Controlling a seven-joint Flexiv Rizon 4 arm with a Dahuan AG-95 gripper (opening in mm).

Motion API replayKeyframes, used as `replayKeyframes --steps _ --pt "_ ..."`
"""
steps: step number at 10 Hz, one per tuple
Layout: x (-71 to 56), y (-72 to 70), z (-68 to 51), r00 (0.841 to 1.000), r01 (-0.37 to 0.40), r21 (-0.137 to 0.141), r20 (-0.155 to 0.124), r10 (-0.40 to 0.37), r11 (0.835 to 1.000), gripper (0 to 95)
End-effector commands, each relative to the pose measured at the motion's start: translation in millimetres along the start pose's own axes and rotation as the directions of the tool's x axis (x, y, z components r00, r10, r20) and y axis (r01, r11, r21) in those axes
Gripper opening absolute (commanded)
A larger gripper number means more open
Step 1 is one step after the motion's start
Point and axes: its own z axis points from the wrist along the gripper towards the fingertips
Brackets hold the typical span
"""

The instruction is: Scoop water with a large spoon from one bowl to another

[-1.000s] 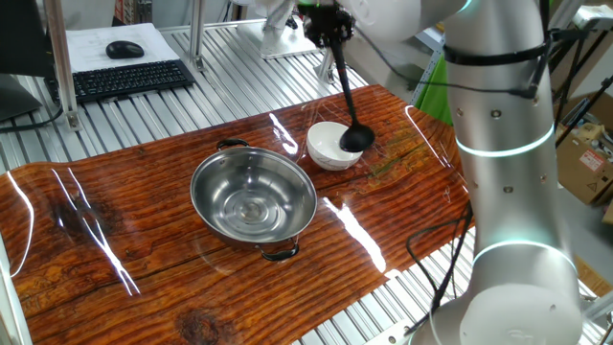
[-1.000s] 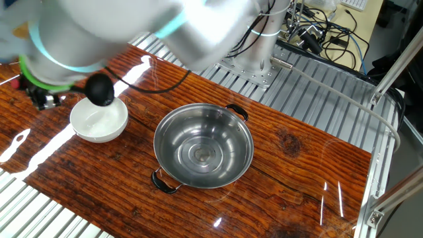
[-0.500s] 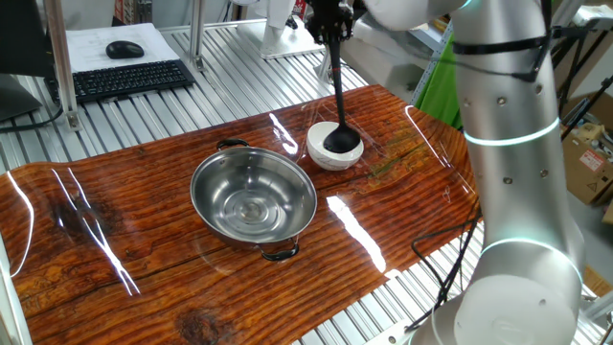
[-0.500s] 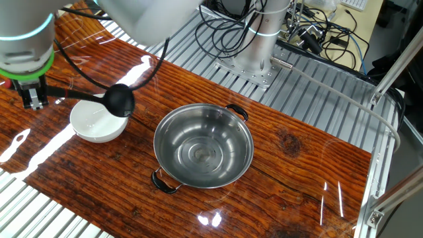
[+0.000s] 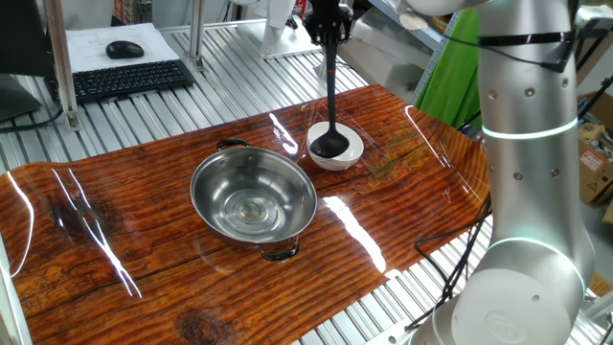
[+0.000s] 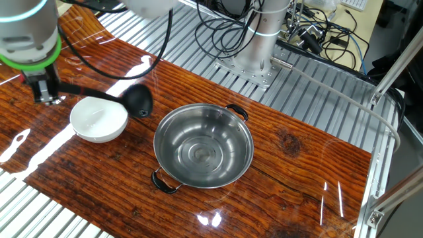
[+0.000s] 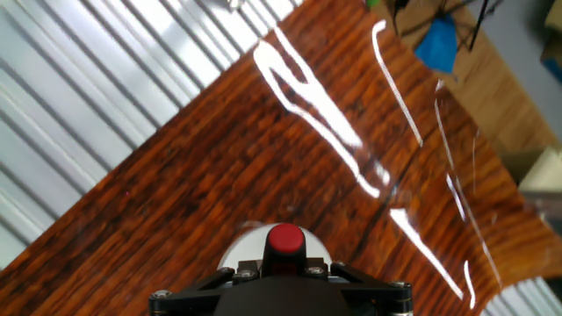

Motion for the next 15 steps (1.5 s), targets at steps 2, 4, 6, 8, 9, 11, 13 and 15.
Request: replayKeyframes --steps 2,4,6,8,9,11,13,15 --pt "27.9 7.5 -1.8 0.998 -0.049 -0.021 -0.026 0.049 0.999 0.0" --pt "45.6 17.3 -3.4 0.995 -0.079 -0.026 -0.057 0.077 0.997 0.0" --pt "61.4 22.9 3.1 0.994 -0.088 -0.030 -0.064 0.086 0.996 0.0" --pt "69.2 27.9 9.6 0.991 -0.114 -0.050 -0.078 0.110 0.992 0.0" --pt "70.5 31.3 12.3 0.990 -0.121 -0.052 -0.079 0.117 0.991 0.0" --pt "72.2 37.3 17.0 0.986 -0.146 -0.071 -0.091 0.139 0.987 0.0" --pt "73.5 43.4 21.8 0.982 -0.163 -0.085 -0.107 0.153 0.983 0.0" --pt "77.5 47.0 26.7 0.979 -0.175 -0.100 -0.119 0.163 0.980 0.0"
